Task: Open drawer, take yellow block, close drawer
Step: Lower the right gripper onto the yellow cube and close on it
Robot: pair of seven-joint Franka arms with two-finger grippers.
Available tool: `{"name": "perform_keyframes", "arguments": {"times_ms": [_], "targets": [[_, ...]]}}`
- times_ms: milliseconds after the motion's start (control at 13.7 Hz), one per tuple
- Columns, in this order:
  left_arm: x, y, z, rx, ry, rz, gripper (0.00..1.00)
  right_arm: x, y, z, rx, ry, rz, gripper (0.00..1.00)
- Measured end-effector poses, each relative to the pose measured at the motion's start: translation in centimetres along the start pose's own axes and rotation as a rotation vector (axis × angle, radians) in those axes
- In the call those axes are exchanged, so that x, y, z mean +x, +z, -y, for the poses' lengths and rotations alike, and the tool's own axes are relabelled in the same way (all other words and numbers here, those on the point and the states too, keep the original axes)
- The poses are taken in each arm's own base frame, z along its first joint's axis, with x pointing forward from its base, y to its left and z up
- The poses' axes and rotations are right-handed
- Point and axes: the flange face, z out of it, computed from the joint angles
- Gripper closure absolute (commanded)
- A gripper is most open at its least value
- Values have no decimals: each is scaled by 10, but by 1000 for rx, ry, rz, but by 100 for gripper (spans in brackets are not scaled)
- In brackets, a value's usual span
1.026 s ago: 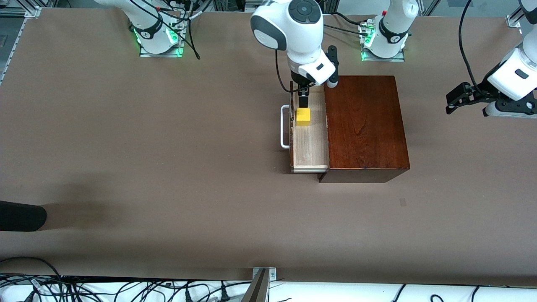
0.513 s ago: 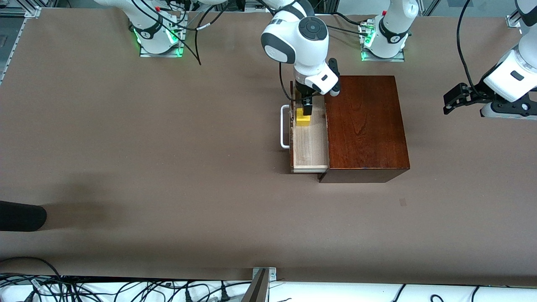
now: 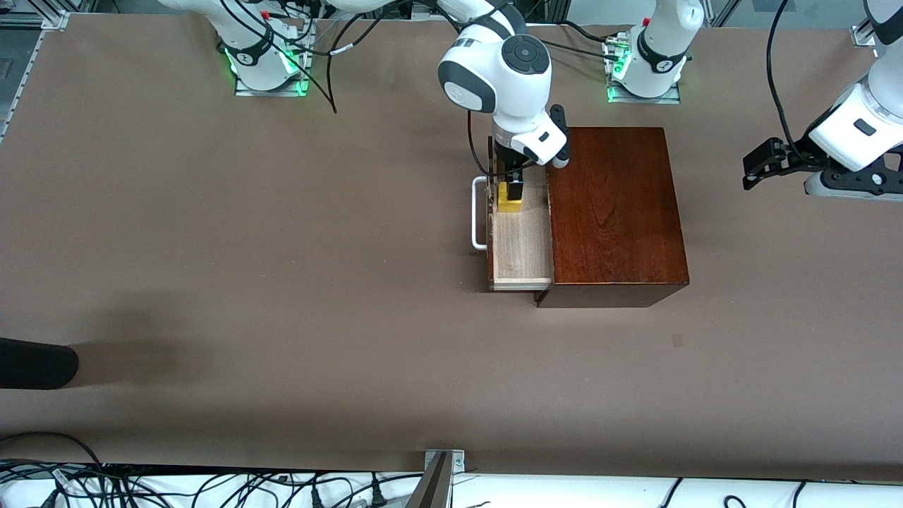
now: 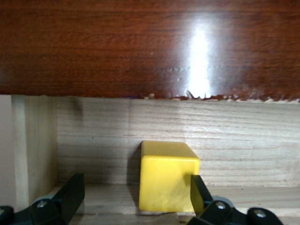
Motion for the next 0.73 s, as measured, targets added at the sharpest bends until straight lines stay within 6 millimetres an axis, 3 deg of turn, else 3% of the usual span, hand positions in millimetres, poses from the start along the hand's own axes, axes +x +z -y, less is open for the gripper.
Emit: {"name": "perform_keyframes", "arguments": {"times_ms": [366, 733], "targets": [[0, 0, 0, 0, 0, 2, 0, 1, 0, -2, -6, 2, -7, 0], [0, 0, 0, 0, 0, 3, 0, -5, 17, -13, -19, 4, -2, 0]]}}
